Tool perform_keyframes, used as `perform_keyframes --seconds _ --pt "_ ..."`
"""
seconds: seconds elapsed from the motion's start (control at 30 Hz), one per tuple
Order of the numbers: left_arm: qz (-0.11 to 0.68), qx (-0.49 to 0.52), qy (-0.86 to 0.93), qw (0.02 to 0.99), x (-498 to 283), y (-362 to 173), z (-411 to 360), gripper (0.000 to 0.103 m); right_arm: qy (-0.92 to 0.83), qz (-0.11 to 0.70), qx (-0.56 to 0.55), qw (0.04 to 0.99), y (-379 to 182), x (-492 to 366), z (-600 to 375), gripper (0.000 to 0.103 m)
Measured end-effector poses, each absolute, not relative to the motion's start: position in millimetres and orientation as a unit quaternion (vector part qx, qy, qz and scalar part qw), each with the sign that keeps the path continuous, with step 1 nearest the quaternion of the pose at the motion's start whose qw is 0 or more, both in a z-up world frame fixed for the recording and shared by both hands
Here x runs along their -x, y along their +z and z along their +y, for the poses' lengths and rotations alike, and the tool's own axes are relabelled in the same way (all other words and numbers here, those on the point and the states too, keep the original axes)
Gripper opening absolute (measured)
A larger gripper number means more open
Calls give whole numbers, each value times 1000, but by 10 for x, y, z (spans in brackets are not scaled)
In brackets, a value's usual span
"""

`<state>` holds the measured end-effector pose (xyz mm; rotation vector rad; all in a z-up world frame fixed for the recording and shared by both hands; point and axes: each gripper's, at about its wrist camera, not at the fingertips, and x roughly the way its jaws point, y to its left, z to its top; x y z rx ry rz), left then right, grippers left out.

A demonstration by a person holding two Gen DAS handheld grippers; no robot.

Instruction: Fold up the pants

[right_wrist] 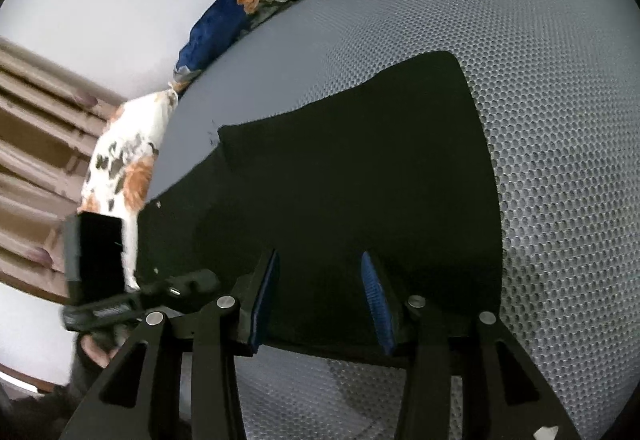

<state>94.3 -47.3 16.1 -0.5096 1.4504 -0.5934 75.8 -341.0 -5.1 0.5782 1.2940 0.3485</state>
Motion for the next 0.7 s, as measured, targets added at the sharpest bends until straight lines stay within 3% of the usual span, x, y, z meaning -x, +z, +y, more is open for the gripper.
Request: perform_keyframes --seconds 0.27,0.4,0.7 --pt "679 203 -226 668 -796 -165 -435 9 138 611 -234 744 -255 -742 -3287 39" --pt "677 155 -220 685 -822 -62 -573 18 138 613 -204 750 -186 -806 -3215 39" --pt "587 65 -219 777 -1204 341 -624 29 95 569 -139 805 -53 -1403 -3311 38"
